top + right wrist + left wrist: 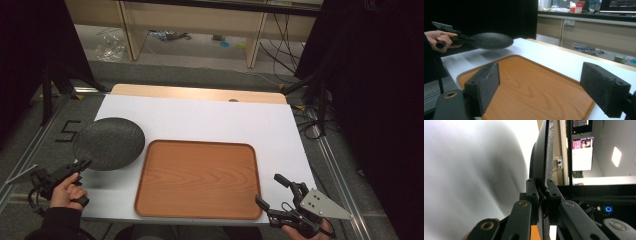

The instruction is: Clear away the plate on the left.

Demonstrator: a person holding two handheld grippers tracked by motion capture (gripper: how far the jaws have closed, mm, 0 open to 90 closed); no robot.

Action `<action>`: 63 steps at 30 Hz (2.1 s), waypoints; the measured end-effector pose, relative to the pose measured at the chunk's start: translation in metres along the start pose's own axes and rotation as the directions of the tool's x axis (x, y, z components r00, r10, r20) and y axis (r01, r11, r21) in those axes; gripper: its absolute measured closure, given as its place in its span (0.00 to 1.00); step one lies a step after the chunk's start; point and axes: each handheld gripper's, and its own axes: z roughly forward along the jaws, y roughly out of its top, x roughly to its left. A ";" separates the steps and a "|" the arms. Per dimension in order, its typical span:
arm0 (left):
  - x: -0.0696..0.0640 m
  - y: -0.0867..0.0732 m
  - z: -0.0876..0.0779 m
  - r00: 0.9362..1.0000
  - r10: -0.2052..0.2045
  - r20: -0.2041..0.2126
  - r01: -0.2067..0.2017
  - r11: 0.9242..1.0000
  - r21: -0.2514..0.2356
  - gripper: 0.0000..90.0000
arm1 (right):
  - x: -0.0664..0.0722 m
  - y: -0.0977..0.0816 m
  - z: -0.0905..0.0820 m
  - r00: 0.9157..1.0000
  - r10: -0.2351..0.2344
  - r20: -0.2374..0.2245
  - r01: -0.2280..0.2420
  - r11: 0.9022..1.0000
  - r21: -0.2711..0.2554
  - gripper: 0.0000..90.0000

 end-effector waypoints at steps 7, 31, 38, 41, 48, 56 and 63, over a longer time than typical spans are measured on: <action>-0.007 -0.010 0.005 0.999 0.029 0.047 -0.031 0.998 0.050 0.93 | 0.000 0.000 0.000 1.000 0.001 0.005 -0.001 1.000 -0.003 0.19; -0.034 -0.097 0.043 0.990 0.090 0.110 -0.124 0.925 0.358 0.92 | 0.000 0.000 0.000 1.000 0.005 0.001 -0.005 1.000 0.006 0.20; -0.036 -0.121 0.051 0.982 0.141 0.128 -0.183 0.884 0.431 0.92 | -0.001 0.000 -0.001 1.000 0.003 0.009 -0.003 1.000 0.010 0.20; -0.038 -0.134 0.056 0.977 0.185 0.110 -0.215 0.852 0.477 0.92 | -0.001 0.000 -0.001 1.000 0.007 0.000 -0.007 1.000 0.016 0.20; -0.038 -0.158 0.067 0.975 0.206 0.087 -0.220 0.811 0.543 0.92 | -0.001 -0.001 -0.001 1.000 0.005 0.000 -0.005 1.000 0.007 0.20; -0.038 -0.164 0.069 0.962 0.254 0.101 -0.266 0.788 0.555 0.94 | -0.001 -0.001 -0.001 1.000 0.003 -0.006 -0.003 1.000 -0.009 0.20; -0.038 -0.164 0.071 0.935 0.338 0.107 -0.336 0.749 0.572 0.95 | -0.001 0.000 -0.002 1.000 0.003 0.006 -0.003 1.000 0.005 0.20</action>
